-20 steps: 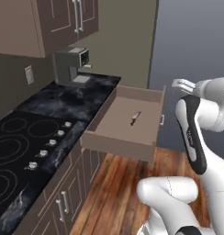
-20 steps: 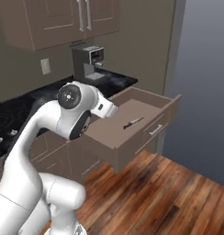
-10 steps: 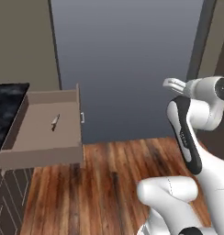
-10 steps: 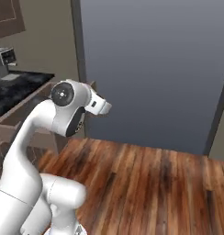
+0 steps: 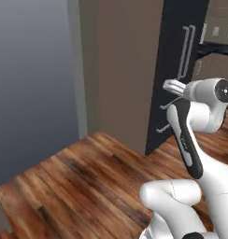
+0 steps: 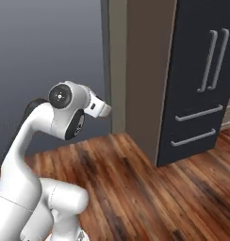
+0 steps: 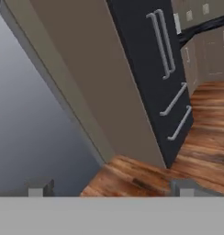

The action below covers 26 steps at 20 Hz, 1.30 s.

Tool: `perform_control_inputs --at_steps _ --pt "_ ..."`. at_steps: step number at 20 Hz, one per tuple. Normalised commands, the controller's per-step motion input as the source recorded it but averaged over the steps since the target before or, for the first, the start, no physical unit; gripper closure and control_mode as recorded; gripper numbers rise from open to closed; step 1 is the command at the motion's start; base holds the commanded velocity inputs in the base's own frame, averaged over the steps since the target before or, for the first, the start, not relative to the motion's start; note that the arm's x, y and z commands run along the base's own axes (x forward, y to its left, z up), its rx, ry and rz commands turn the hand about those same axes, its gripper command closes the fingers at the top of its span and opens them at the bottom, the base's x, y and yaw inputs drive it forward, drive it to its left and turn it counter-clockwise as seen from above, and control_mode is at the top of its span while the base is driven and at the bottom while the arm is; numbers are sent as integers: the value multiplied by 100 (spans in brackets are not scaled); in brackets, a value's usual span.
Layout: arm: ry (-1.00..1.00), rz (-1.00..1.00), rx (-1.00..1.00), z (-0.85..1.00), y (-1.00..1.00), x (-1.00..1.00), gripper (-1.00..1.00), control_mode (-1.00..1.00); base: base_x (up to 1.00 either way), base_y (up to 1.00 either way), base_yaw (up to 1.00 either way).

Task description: Pick up the metallic utensils from the counter and place them in the open drawer. Make sure not to pick up any wooden utensils.

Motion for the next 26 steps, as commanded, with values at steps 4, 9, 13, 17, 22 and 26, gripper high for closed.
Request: perform_control_inputs --at_steps 4,9,13,17,22,26 --pt "0 0 0 0 0 0 -100 100 0 0 -100" --pt "0 0 0 0 0 0 -100 100 0 -6 -92" --pt "0 0 0 0 0 0 -100 100 41 41 -71" --pt "0 0 0 0 0 0 -100 100 80 82 -40" --pt "0 0 0 0 0 0 -100 100 88 92 -30" --pt "0 0 0 0 0 0 -100 100 95 18 -17"
